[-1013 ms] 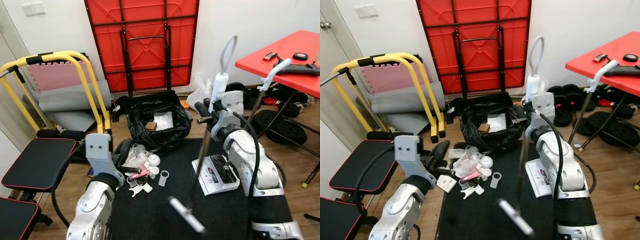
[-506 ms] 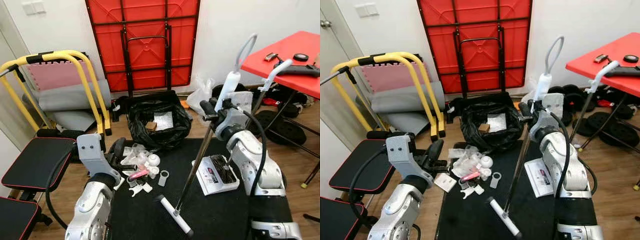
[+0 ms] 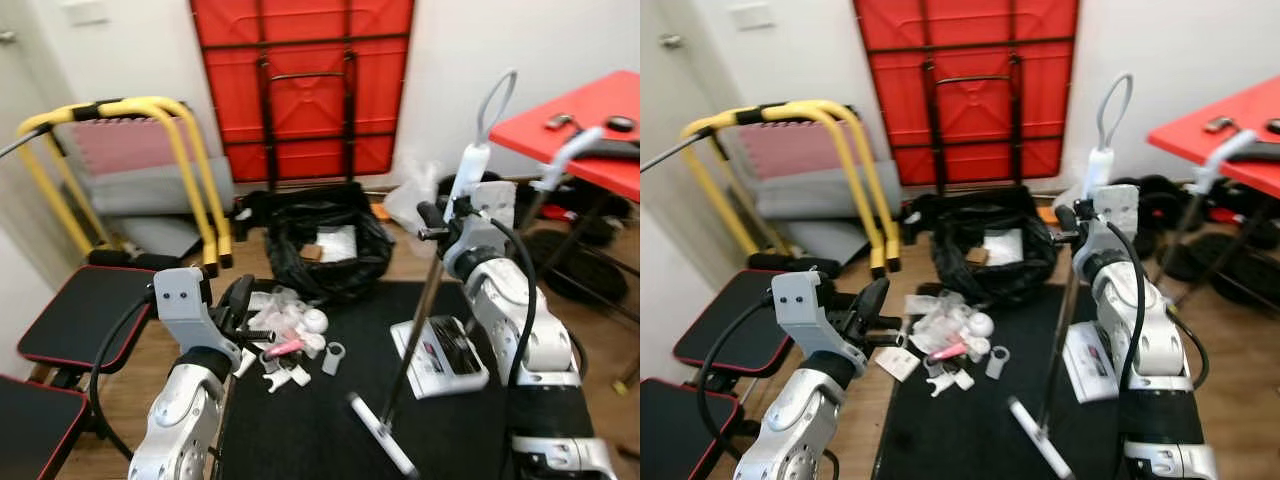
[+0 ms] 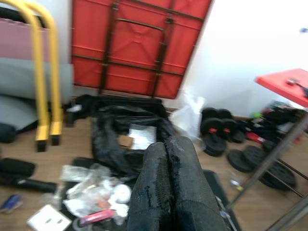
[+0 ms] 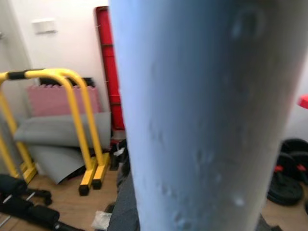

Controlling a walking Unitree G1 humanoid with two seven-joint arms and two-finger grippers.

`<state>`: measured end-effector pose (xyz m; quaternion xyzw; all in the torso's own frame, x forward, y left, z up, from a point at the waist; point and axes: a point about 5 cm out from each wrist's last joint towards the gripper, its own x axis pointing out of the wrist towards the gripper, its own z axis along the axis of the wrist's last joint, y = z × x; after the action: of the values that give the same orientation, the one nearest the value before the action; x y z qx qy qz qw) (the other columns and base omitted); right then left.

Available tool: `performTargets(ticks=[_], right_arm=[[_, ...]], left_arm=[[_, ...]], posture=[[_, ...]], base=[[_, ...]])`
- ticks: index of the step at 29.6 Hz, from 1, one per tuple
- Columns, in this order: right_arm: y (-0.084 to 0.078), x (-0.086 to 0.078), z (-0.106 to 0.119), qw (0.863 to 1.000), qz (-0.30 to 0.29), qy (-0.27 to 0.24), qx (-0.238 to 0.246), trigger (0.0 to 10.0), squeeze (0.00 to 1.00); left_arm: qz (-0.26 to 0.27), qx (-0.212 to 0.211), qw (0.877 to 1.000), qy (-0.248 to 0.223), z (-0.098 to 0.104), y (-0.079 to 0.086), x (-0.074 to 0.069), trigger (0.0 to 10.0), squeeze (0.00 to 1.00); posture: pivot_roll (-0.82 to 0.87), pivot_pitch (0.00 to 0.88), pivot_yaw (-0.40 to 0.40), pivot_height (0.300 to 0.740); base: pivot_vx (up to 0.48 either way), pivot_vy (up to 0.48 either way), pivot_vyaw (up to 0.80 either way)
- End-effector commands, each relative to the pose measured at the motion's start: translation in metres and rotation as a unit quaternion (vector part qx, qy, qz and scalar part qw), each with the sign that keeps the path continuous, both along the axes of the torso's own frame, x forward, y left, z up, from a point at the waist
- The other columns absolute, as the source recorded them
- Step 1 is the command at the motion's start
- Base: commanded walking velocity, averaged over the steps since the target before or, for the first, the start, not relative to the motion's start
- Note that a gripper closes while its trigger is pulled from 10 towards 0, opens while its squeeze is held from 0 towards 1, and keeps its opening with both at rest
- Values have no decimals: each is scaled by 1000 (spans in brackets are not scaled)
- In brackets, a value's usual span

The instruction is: Sweep floor

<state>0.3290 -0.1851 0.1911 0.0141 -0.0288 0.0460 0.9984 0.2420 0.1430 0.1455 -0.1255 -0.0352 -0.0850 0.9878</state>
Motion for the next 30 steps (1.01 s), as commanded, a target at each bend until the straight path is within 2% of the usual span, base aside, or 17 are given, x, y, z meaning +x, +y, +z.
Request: performTargets(ticks=[1, 5, 9, 20, 30], right_arm=[[5, 3, 12, 999, 8, -29, 14, 10000, 0], [6, 4, 13, 999, 4, -29, 23, 10000, 0], [8, 6, 12, 999, 7, -26, 23, 10000, 0], [11, 6, 26, 997, 16, -66, 29, 10000, 0], [9, 11, 34, 996, -12, -77, 32, 10000, 0]], left_arm=[[-6, 3, 1000, 2, -3, 1, 0, 10000, 0], [-13, 7, 1000, 3, -4, -1, 0, 10000, 0], [-17, 11, 1000, -1, -3, -2, 3, 10000, 0], [-21, 14, 1000, -4, -3, -2, 3, 10000, 0], [-30, 14, 999, -6, -3, -5, 2, 10000, 0]], posture=[[-110, 0, -9, 740], [-109, 0, -6, 740], [-106, 0, -6, 740], [-103, 0, -5, 740], [-99, 0, -6, 740]], base=[[274, 0, 0], [274, 0, 0], [277, 0, -709], [281, 0, 0], [279, 0, 0]])
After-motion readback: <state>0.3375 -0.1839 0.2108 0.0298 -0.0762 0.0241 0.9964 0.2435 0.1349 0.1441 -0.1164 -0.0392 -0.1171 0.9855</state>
